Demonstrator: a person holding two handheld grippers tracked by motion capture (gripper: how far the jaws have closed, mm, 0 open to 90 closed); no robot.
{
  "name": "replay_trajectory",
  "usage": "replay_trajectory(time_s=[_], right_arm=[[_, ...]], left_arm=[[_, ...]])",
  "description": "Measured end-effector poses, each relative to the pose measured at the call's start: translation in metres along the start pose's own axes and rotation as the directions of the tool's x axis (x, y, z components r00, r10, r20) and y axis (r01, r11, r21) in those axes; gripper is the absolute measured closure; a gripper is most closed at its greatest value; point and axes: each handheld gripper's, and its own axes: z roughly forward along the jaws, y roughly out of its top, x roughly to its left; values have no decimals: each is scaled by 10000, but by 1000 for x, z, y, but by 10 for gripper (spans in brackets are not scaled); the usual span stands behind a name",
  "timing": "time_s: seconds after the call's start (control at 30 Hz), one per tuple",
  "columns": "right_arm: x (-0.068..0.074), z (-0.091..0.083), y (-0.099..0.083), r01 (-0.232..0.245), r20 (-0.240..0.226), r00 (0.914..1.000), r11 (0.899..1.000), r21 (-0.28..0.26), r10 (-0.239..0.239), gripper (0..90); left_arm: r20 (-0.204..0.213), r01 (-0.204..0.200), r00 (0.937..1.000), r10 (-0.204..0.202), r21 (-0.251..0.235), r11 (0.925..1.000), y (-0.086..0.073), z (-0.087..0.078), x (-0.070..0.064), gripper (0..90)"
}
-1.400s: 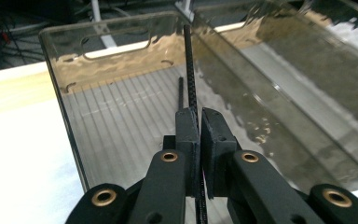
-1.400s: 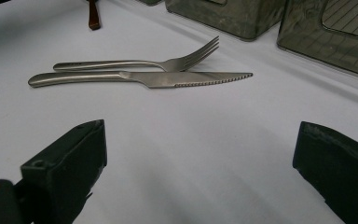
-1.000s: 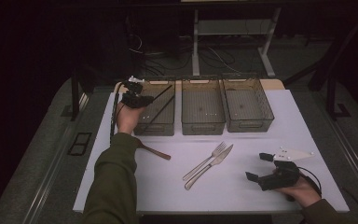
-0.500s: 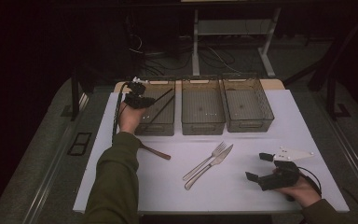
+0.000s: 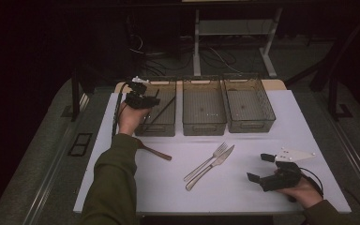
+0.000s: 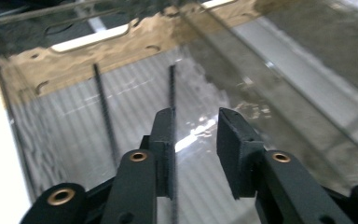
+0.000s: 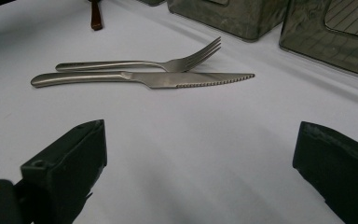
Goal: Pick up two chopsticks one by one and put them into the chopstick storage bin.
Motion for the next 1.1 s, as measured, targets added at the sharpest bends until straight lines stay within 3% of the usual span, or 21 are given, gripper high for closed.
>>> replay_trajectory(time_s=[0.3, 0.53, 0.83, 1.1], right_arm=[[-1, 1, 1, -20, 13, 10000, 10000, -3, 20, 23], [-2, 2, 2, -48, 0, 10000, 10000, 9, 48, 23], [-2, 1, 1, -21, 46, 10000, 10000, 41, 21, 23], [0, 0, 1, -29, 31, 10000, 10000, 38, 29, 23]], left_arm=[[1038, -288, 9939, 370, -797, 9964, 2, -20, -19, 479], [1341, -654, 9876, 811, -1181, 9909, -9, -35, -40, 378], [1578, -1333, 9751, 1558, -1443, 9805, -31, -61, -69, 350], [1671, -1446, 9719, 1661, -1334, 9805, -57, -74, -81, 362]])
